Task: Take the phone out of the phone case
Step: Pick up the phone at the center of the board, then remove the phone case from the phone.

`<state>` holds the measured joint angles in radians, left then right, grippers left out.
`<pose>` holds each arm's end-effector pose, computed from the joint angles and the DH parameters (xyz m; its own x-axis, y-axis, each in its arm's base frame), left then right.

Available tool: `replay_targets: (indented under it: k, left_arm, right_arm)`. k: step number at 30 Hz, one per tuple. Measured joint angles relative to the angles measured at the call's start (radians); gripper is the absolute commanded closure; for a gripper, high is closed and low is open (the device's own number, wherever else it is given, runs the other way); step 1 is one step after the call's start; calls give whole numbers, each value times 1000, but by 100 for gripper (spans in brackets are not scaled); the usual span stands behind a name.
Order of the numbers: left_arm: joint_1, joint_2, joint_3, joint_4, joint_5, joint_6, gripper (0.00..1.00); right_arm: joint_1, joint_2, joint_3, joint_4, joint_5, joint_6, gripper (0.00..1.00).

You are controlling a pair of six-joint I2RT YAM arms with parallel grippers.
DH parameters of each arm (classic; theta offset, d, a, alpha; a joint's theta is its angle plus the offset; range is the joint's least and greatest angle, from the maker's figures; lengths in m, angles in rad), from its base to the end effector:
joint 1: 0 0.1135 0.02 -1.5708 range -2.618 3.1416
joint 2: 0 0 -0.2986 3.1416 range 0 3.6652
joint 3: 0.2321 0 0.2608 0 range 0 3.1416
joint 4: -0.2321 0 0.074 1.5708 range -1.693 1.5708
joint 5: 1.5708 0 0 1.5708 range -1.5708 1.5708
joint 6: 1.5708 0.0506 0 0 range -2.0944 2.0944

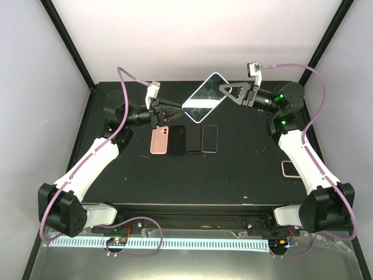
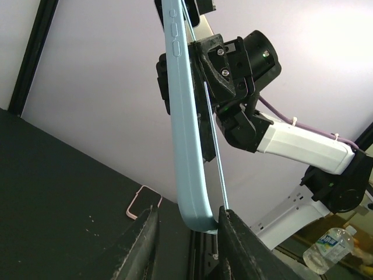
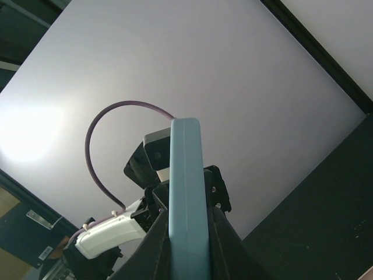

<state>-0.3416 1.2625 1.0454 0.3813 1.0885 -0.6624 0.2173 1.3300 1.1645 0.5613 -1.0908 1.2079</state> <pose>0.2548 -0.1382 0.4179 -0.4806 -0.1319 -0.8670 0.8666 0.0800 -0.4925 0.2821 0.1083 0.4584 -0.7066 0.2861 -0.6472 -0.6710 0.0197 0.7412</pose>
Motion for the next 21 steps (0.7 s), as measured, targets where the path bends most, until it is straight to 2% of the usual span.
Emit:
replay_targets:
  k: [21]
  left_arm:
    - [0,0,2,-31,-7,20,85]
  right_arm:
    - [-11,-18,-34,31,-15,20,99]
